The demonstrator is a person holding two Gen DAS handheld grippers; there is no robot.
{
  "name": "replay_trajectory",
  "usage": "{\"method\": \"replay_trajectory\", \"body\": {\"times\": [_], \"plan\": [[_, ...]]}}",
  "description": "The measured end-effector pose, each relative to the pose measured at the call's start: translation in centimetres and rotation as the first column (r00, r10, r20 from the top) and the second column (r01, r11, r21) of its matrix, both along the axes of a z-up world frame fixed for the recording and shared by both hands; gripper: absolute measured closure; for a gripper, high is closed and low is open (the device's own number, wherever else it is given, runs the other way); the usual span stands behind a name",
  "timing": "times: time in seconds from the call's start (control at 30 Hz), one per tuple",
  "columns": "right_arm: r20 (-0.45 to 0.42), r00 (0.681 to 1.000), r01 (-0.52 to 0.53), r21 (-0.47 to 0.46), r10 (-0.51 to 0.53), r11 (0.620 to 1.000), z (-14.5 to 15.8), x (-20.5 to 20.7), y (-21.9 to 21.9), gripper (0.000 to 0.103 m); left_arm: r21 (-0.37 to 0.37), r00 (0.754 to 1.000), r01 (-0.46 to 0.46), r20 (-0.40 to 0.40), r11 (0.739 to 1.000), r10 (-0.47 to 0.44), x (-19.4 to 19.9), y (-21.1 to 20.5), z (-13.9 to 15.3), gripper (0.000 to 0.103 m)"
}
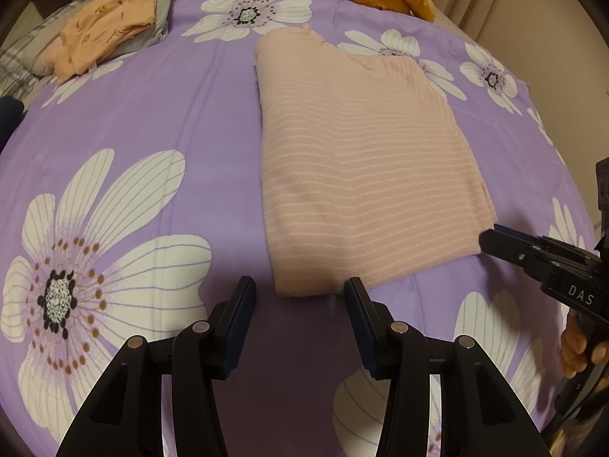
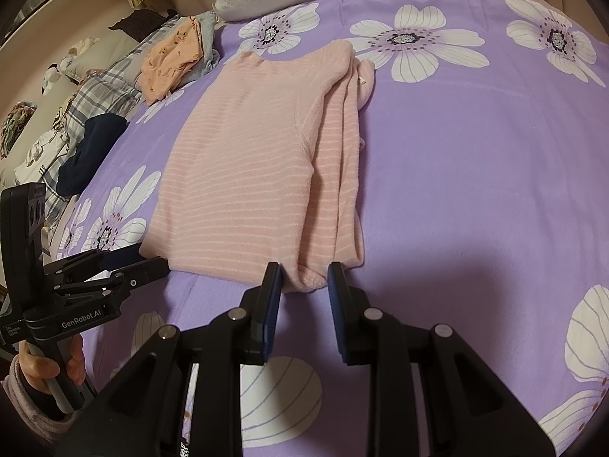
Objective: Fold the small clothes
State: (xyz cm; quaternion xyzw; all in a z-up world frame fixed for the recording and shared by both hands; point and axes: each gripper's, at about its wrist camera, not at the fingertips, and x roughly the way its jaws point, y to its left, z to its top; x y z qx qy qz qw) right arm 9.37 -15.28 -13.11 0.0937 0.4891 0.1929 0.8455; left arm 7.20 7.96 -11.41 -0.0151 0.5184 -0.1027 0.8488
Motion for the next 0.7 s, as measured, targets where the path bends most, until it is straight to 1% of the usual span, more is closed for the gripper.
{"method": "replay_trajectory", "body": {"times": [0.7], "plan": [[-0.006, 1.000, 0.002, 0.001, -0.002, 1.000, -0.04, -0.15, -0.06, 0.075, 0.001, 1.000, 0.001, 0.000, 1.000, -0.001, 0.04, -0.01, 0.00, 0.055]]}}
